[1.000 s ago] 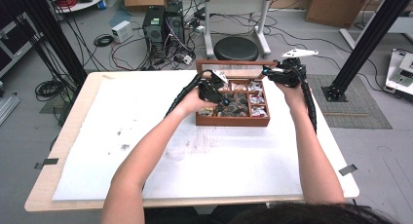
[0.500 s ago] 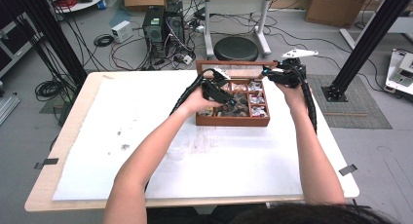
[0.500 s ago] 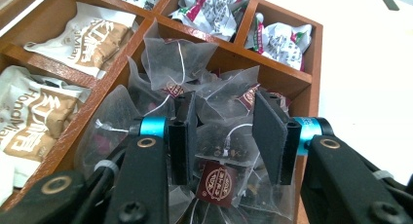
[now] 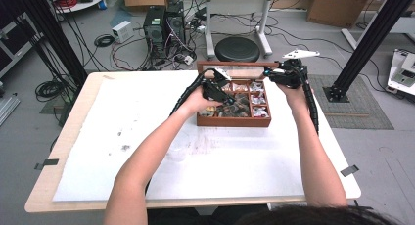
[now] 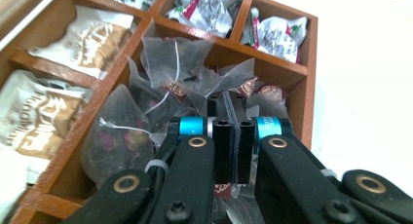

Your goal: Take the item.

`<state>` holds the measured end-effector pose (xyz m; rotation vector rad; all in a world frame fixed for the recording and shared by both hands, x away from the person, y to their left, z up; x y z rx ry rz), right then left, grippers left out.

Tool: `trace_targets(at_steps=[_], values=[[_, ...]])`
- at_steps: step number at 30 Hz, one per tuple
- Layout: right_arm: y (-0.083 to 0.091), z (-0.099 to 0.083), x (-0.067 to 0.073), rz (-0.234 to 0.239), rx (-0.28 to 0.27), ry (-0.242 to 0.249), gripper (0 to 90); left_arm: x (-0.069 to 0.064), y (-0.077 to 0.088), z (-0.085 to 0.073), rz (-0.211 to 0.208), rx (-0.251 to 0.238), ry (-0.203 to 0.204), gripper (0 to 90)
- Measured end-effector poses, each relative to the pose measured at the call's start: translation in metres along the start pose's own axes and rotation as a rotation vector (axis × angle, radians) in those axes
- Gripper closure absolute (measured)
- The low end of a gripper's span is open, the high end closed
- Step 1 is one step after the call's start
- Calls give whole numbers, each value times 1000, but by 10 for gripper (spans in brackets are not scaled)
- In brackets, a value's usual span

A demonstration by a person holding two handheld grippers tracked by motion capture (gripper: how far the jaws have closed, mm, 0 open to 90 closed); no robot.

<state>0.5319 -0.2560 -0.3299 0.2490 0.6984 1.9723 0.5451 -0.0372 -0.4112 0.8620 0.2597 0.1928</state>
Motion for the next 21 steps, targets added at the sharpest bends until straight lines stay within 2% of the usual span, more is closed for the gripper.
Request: trace_targets(at_steps=[2,4,14,21], values=[[0,0,0,-2,-1,2,487,-1,5,1,-2,-22,8,895],[-1,-1,0,-5,2,3,488,-1,9,3,0,-38,-2,895],[-2,-1,0,-11,2,-4,492,-10,26,7,11,-74,-27,895],[-1,-1,0,-11,5,-3,494,-13,40,10,28,-119,-33,896]])
Point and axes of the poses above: each handheld gripper's, and its own axes: y roughly backward along the jaws, z roughly out of its top, x roughly to its left, the point moved 5 cm from there along -y, roughly forward along the jaws, and after that the axes turned 8 degrees about x, right-handed, at the moved point
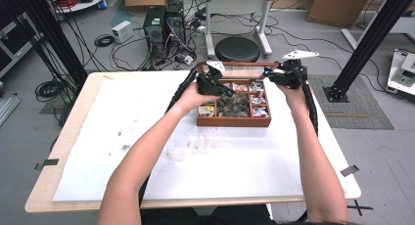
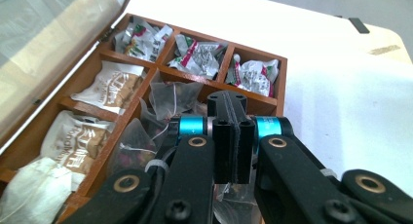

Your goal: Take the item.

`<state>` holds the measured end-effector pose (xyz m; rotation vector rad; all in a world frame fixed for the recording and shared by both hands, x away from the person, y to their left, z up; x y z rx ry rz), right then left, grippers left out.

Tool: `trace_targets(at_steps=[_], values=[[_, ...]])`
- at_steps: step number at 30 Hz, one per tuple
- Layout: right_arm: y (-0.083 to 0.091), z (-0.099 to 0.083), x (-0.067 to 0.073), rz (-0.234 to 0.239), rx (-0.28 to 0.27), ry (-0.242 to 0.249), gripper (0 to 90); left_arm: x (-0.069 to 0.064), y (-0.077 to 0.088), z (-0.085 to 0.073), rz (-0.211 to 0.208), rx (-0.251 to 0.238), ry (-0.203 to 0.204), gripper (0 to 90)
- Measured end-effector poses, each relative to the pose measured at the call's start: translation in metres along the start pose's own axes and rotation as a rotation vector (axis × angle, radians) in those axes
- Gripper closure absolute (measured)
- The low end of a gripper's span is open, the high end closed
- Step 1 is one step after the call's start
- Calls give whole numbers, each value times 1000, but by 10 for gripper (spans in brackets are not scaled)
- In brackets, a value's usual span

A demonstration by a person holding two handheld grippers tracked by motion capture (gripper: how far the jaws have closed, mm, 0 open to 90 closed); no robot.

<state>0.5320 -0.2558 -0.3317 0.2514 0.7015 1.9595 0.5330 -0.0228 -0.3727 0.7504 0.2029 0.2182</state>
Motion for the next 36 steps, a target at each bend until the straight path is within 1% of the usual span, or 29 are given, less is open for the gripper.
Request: trace_targets(at_steps=[8,14,19,24,26,27,34,36], values=[[0,0,0,1,-4,-7,493,-6,21,0,10,-42,-12,896],[-1,1,0,-3,-4,-9,493,-11,39,-2,28,-63,-22,896],[-1,1,0,-6,-6,-14,493,-16,59,-3,43,-94,-31,896],[-2,1,0,-6,-3,-9,493,-21,77,-5,57,-116,-33,897],[-2,1,0,-8,-3,-9,493,-23,84,-6,64,-132,-31,897],[-2,1,0,-7,-3,-10,493,-24,89,-7,67,-140,-28,897],[-2,1,0,-7,-3,-12,493,-31,111,-15,89,-159,-40,897],[-2,1,0,-10,-2,-12,493,-34,119,-16,93,-177,-40,897]])
Point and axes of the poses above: each handheld gripper's, and its own axes: y roughly backward along the jaws, z roughly out of its top, x roughly to its left, the point moved 5 cm from there along -y, roughly forward along the jaws, and after that the axes turned 8 degrees about x, right-handed, at the moved point
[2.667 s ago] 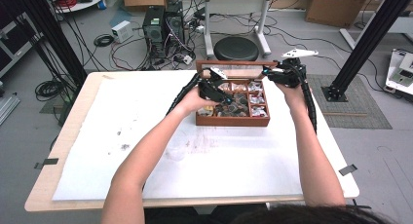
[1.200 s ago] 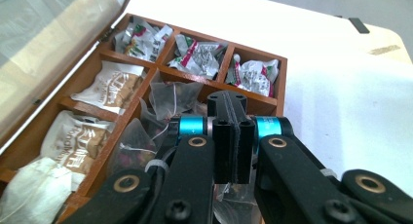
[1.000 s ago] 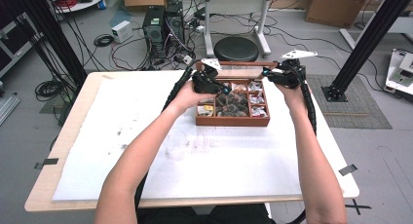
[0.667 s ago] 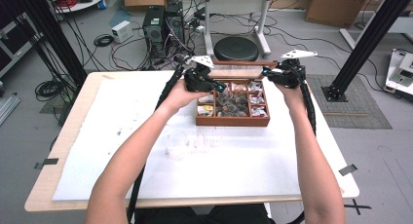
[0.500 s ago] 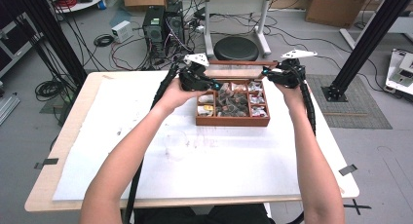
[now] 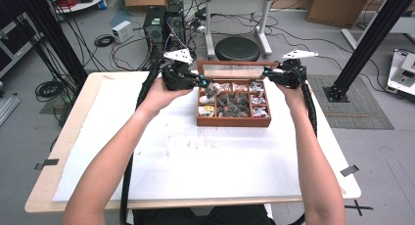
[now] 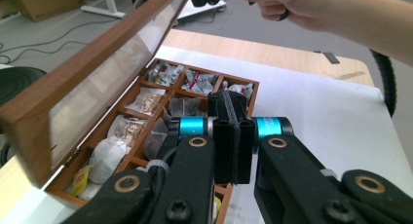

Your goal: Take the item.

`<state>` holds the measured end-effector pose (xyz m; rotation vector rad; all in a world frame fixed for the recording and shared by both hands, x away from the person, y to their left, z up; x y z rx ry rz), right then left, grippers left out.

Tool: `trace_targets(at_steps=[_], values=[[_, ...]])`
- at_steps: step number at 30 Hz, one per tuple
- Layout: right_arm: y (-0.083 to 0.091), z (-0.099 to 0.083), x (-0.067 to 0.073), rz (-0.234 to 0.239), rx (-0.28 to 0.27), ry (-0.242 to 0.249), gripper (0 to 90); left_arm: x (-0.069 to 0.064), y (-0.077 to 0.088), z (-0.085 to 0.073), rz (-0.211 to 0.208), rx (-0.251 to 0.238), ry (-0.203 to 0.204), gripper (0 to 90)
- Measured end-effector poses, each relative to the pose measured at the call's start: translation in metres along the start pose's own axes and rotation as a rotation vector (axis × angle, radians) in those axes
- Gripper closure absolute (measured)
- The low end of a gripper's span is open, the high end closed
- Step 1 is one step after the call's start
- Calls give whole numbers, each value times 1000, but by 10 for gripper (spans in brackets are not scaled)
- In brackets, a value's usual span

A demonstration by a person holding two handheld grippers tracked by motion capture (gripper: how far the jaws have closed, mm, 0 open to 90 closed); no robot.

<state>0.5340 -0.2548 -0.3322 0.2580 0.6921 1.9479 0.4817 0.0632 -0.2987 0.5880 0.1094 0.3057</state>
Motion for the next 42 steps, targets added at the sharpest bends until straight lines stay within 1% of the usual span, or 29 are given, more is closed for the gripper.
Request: trace_targets(at_steps=[1,5,11,12,14,15,17,28,32,35,42], values=[[0,0,0,0,0,1,493,0,4,-1,4,1,-2,897],[0,0,0,0,2,4,493,-4,19,-2,12,-27,4,897],[0,0,0,-2,5,7,493,-14,39,-6,28,-58,4,897],[0,0,0,-2,5,6,493,-15,41,-7,28,-57,2,897],[0,0,0,-3,5,6,493,-18,47,-8,32,-69,10,897],[0,0,0,-3,5,6,493,-20,50,-9,33,-68,9,897],[0,0,0,-2,6,6,493,-22,56,-11,37,-86,13,897],[0,0,1,-2,10,9,493,-39,86,-27,57,-125,17,897],[0,0,1,-5,11,8,493,-44,93,-34,69,-130,24,897],[0,0,1,-5,11,7,493,-47,98,-39,68,-138,30,897],[0,-1,1,-6,9,3,492,-53,104,-52,67,-152,41,897]])
Point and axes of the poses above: each handheld gripper's, and its own axes: y roughly backward along the jaws, z roughly out of its top, x roughly to its left, the point moved 5 cm from there along -y, roughly forward along the jaws, and after that the axes turned 8 degrees about x, right-handed, at the moved point
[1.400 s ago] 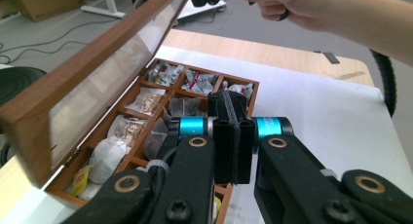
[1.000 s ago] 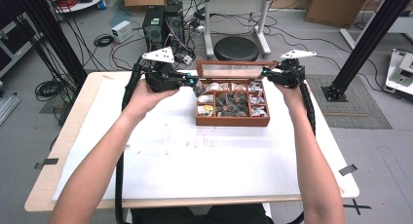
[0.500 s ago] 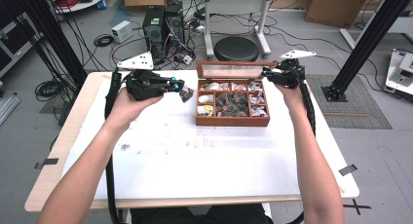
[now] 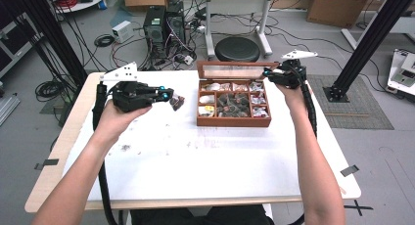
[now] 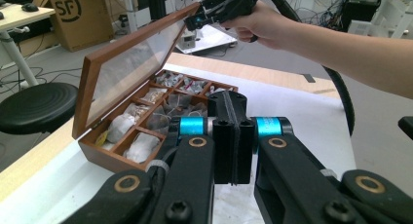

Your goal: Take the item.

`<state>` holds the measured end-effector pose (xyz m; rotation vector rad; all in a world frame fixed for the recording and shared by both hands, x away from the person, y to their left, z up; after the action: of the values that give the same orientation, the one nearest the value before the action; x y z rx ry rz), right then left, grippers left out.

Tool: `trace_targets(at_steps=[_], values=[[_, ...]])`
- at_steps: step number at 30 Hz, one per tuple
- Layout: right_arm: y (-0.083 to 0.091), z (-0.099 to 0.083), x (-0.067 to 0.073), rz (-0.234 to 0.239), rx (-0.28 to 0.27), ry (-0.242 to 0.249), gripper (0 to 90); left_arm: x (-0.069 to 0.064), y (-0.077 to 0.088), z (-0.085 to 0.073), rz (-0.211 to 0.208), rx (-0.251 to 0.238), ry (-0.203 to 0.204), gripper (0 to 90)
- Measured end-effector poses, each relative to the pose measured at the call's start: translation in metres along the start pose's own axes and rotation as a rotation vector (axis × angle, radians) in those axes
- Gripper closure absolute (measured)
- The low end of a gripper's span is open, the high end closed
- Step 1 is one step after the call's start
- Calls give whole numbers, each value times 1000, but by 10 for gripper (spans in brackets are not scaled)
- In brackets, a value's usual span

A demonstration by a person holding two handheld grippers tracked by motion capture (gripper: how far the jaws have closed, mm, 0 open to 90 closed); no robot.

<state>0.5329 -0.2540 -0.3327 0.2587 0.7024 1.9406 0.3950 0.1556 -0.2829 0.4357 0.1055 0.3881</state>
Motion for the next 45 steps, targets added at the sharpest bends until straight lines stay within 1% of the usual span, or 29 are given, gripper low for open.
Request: trace_targets(at_steps=[3,15,19,21,22,23,25,28,29,32,37,39,45], values=[[0,0,0,-1,0,0,492,-2,0,-7,-4,1,12,897],[0,-1,0,0,1,0,492,-14,-2,-37,-33,16,37,897],[0,-1,0,0,0,0,491,-18,-2,-47,-40,21,54,897],[0,-1,1,-2,-2,-2,491,-21,-3,-51,-49,33,56,897],[0,-1,1,-2,-1,-1,491,-23,-2,-53,-49,24,54,896],[0,-1,1,-2,0,-1,491,-24,-3,-54,-59,24,59,897],[1,-1,1,-2,1,-1,491,-26,-4,-59,-64,37,58,897],[1,-1,1,-3,0,-2,491,-27,-6,-66,-69,45,68,897],[1,-1,1,-3,0,-1,491,-28,-7,-68,-72,52,73,897],[1,-1,1,-3,0,-1,491,-29,-8,-71,-75,47,77,897],[1,-1,1,-6,1,-3,491,-31,-11,-78,-80,53,89,896],[1,-2,1,-4,-1,-3,491,-31,-13,-81,-82,67,85,897],[1,-2,1,-5,-1,-4,491,-34,-16,-83,-83,82,78,896]])
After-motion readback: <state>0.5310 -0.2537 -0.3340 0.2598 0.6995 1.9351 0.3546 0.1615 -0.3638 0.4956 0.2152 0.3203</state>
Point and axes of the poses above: each handheld gripper's, and its own axes: y roughly backward along the jaws, z roughly out of its top, x roughly to its left, the point moved 5 cm from there along -y, roughly forward along the jaws, and after that the axes turned 8 degrees about x, right-handed, at the moved point
